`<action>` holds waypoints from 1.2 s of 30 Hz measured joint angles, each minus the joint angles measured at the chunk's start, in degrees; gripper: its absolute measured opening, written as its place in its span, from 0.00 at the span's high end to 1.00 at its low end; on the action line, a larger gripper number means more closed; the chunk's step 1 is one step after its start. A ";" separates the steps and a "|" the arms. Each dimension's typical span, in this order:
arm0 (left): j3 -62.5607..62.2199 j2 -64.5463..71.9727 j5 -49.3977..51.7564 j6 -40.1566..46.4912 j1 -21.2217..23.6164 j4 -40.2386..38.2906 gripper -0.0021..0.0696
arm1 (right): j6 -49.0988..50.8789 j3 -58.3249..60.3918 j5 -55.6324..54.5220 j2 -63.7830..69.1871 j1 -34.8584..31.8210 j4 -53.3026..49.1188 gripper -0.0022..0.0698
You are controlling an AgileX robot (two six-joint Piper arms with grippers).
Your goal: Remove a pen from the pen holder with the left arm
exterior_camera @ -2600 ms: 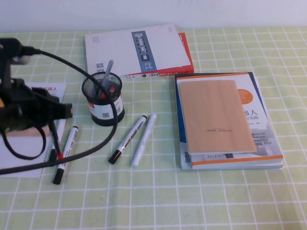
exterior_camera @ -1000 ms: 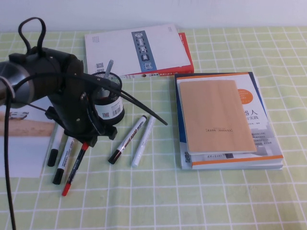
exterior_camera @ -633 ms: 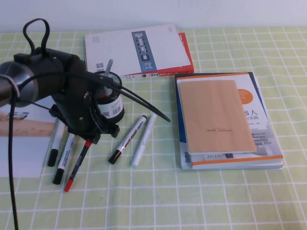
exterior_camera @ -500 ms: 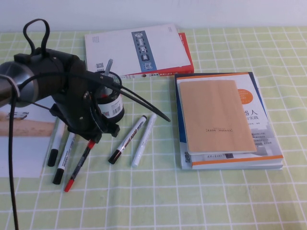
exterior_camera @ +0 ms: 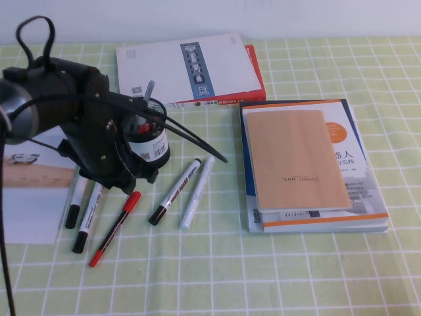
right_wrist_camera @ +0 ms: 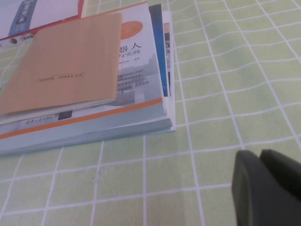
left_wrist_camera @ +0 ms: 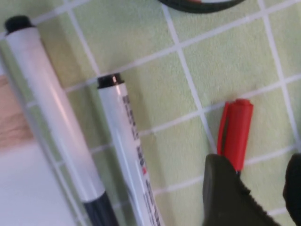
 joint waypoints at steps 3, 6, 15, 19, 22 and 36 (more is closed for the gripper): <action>0.00 -2.48 2.14 -0.13 0.00 0.13 0.62 | 0.00 0.00 0.00 0.00 0.00 0.00 0.99; 0.00 -4.92 5.01 -0.13 -0.11 0.38 0.62 | 0.00 0.00 0.00 0.00 0.00 0.00 0.99; 4.79 -20.00 4.17 -0.96 -2.44 0.39 0.94 | 0.00 0.00 0.00 0.00 0.00 0.00 0.99; 11.37 -29.85 -0.60 -2.53 -2.65 0.39 0.97 | 0.00 0.00 0.00 0.00 0.00 0.00 0.99; 17.97 -38.37 -5.58 -3.05 -2.65 0.39 0.97 | 0.00 0.00 0.00 0.00 0.00 0.00 0.99; 44.68 -66.59 -22.89 -7.92 -2.65 3.81 0.97 | 0.00 0.00 0.00 0.00 0.00 0.00 0.99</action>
